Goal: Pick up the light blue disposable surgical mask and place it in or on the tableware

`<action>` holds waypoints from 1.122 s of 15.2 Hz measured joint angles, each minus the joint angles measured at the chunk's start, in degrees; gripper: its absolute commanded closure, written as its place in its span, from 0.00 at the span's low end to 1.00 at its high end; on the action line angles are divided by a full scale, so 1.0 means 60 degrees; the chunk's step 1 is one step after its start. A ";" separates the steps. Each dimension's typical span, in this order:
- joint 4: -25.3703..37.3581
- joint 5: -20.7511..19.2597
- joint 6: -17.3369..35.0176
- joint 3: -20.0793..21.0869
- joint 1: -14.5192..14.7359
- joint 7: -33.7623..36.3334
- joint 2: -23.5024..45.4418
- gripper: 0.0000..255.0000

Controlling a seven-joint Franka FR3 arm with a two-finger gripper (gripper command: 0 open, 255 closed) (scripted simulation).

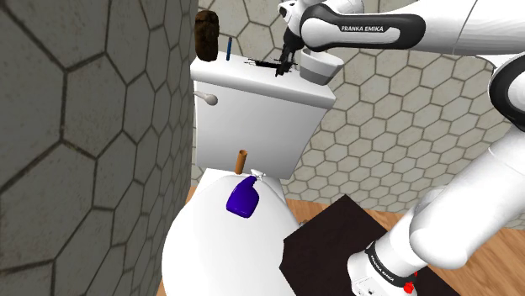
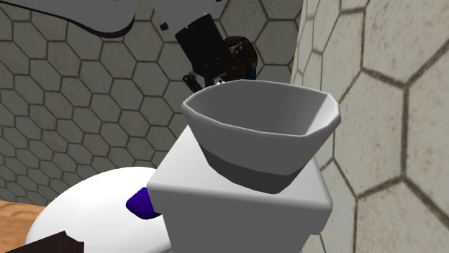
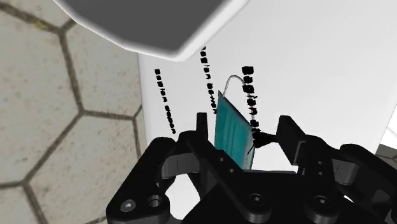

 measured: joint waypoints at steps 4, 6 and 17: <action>0.0040 -0.0011 0.0018 0.0007 0.0006 0.0002 -0.0023 1.00; 0.0050 -0.0010 0.0011 0.0008 0.0006 -0.0003 -0.0025 1.00; 0.0938 0.0165 -0.0856 0.0031 0.0029 -0.0290 0.0043 1.00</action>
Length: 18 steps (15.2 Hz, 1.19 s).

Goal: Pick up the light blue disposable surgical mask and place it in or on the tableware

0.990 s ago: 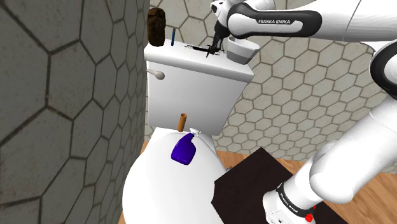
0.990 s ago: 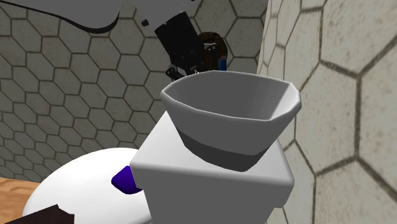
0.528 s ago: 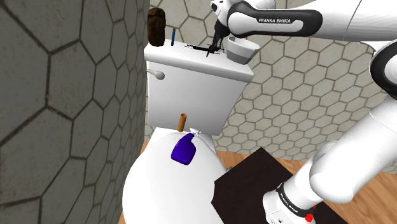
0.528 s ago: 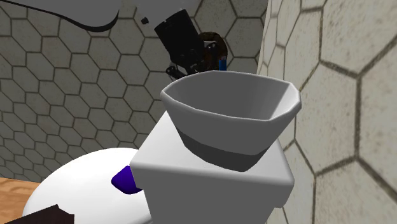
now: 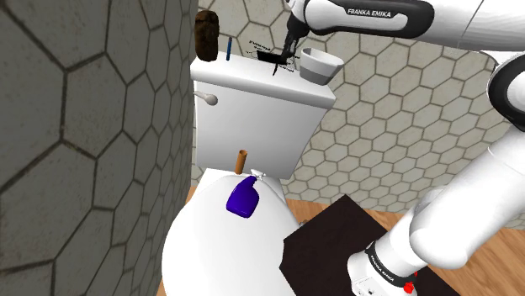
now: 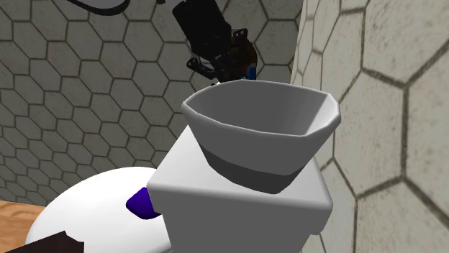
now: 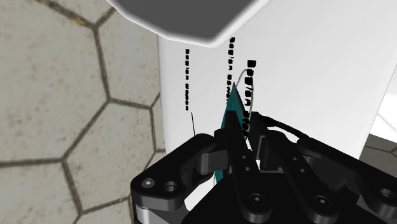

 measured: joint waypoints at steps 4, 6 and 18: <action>0.0572 0.0089 -0.0498 0.0006 0.0005 -0.0179 0.0056 1.00; 0.0791 0.0126 -0.0708 0.0008 0.0007 -0.0257 0.0058 1.00; 0.3156 0.0298 -0.2397 0.0054 0.0054 -0.0727 0.0678 1.00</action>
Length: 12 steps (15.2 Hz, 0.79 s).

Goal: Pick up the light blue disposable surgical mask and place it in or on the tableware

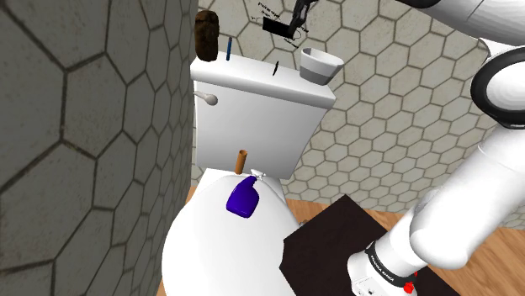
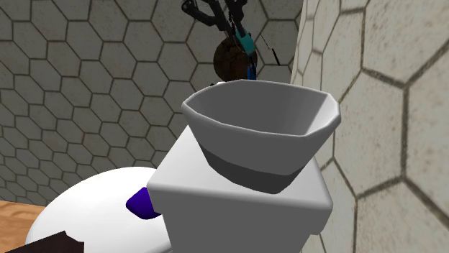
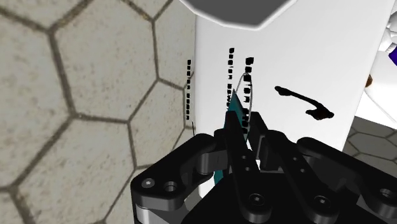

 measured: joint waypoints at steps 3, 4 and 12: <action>0.0655 0.0032 -0.0425 0.0003 0.0005 -0.0125 0.0211 1.00; 0.0917 0.0042 -0.0593 0.0005 0.0009 -0.0169 0.0299 1.00; -0.0185 0.0407 -0.0283 -0.0424 -0.0525 -0.1083 -0.0745 1.00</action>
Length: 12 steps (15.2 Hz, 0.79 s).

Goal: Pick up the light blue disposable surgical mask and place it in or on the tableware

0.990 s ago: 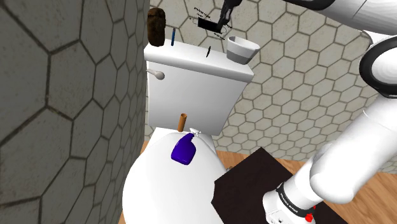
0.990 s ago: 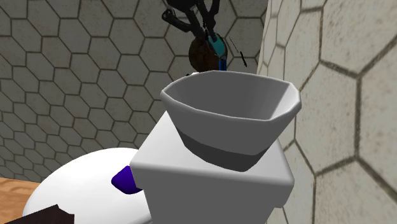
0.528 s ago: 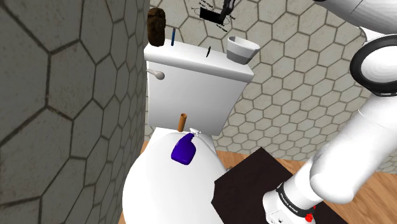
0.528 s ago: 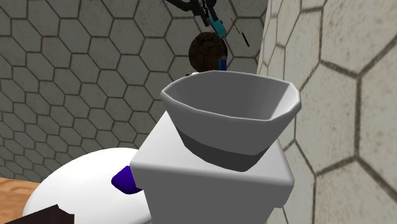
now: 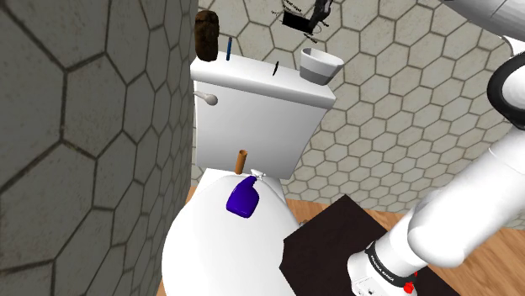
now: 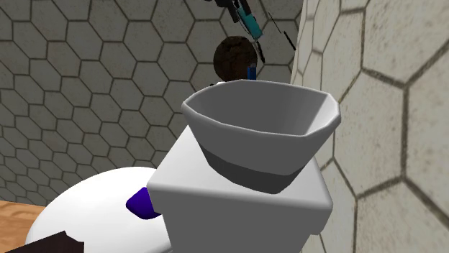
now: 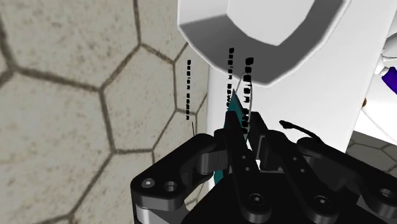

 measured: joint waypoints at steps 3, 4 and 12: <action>-0.0774 0.0197 0.0360 -0.0325 -0.0289 -0.0557 -0.0560 1.00; -0.0904 0.0267 0.0454 -0.0439 -0.0378 -0.0751 -0.0645 1.00; -0.2618 0.0511 0.1310 -0.1119 -0.0832 -0.1776 -0.1730 1.00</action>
